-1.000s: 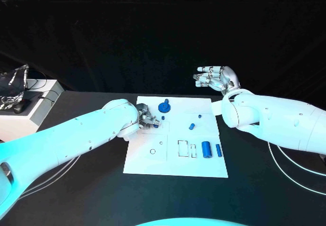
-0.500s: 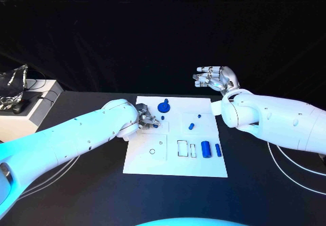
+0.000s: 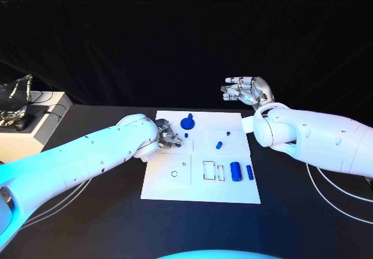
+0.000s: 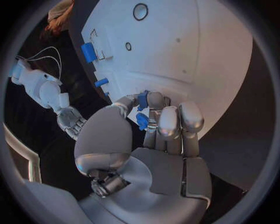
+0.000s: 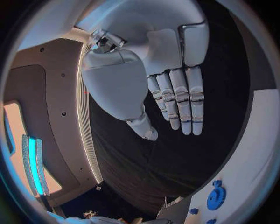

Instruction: Assemble the parts on the task board

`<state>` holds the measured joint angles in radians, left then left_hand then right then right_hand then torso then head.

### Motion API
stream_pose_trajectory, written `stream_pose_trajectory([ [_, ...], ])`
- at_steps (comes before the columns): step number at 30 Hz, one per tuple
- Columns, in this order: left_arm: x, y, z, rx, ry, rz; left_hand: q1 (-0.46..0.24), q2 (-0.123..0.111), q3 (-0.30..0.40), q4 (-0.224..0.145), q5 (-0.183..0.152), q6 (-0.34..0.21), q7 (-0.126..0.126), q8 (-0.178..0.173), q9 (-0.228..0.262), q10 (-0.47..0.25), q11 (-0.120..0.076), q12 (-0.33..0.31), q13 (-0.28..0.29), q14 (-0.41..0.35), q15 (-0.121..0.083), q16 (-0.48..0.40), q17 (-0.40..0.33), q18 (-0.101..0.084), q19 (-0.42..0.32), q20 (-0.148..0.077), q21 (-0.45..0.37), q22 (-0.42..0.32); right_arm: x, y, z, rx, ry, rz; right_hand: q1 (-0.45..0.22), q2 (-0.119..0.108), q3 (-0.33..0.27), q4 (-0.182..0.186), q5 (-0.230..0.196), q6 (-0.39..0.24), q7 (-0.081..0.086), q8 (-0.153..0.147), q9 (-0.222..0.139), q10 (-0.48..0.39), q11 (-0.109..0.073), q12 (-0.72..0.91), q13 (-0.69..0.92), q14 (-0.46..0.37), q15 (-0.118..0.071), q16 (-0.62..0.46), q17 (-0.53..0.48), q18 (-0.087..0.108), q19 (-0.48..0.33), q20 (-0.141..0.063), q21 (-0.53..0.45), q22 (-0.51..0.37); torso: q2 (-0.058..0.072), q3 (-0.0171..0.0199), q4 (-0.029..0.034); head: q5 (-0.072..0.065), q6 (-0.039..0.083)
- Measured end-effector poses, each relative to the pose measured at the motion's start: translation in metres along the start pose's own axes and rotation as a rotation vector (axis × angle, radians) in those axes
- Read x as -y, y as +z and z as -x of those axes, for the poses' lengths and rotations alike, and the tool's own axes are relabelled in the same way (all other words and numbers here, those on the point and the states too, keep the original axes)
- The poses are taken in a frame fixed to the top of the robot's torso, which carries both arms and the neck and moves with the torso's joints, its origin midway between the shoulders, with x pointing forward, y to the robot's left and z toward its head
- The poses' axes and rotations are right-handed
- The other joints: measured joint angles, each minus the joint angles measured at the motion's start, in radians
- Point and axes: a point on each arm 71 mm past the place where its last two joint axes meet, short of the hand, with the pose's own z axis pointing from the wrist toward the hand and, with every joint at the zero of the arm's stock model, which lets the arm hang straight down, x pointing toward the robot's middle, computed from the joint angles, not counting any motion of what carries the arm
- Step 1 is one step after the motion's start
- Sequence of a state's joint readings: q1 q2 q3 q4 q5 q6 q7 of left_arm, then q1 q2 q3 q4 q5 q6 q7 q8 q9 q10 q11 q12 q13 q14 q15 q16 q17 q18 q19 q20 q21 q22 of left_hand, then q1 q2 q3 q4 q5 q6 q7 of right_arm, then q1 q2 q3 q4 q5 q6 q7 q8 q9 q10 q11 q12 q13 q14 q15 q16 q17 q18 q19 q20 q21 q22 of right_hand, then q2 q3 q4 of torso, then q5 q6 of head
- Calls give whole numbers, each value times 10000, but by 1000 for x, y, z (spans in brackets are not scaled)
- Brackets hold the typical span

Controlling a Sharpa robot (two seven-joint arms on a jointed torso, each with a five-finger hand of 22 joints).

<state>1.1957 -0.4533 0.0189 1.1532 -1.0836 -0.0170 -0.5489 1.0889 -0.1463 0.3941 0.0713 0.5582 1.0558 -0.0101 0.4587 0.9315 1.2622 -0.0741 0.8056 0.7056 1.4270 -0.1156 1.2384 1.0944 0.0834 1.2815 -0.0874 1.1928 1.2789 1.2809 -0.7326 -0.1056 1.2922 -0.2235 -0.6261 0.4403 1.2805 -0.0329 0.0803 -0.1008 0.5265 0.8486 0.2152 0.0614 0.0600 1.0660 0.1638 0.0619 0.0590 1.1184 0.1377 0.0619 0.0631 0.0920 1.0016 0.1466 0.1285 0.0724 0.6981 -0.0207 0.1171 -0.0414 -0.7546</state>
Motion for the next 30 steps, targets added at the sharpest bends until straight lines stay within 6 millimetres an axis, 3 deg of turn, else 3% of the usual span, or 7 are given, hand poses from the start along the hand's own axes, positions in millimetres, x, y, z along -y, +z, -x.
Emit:
stream_pose_trajectory([
  [11,1,0,1,48,190,-47,307,-307,69,69,-9,21,21,-64,-112,7,10,27,-72,-18,18,0,88,0,-39,109,-37,82,0,0,0,-29,14,-16,-52,52,0,0,0,1,0,0,0,0,0,0,0,0,0,0,0,0,-36,36,0,0,9,3,0,-35,-11],
  [30,7,2,5,-90,889,-39,450,-399,69,69,-85,39,39,-122,-182,-29,15,27,-102,-17,17,0,159,0,-40,107,-37,114,0,0,-2,-88,47,-21,-52,52,1,0,42,-23,25,0,0,0,0,0,0,-35,37,0,0,0,-35,36,0,-8,12,1,2,-73,-17],
])
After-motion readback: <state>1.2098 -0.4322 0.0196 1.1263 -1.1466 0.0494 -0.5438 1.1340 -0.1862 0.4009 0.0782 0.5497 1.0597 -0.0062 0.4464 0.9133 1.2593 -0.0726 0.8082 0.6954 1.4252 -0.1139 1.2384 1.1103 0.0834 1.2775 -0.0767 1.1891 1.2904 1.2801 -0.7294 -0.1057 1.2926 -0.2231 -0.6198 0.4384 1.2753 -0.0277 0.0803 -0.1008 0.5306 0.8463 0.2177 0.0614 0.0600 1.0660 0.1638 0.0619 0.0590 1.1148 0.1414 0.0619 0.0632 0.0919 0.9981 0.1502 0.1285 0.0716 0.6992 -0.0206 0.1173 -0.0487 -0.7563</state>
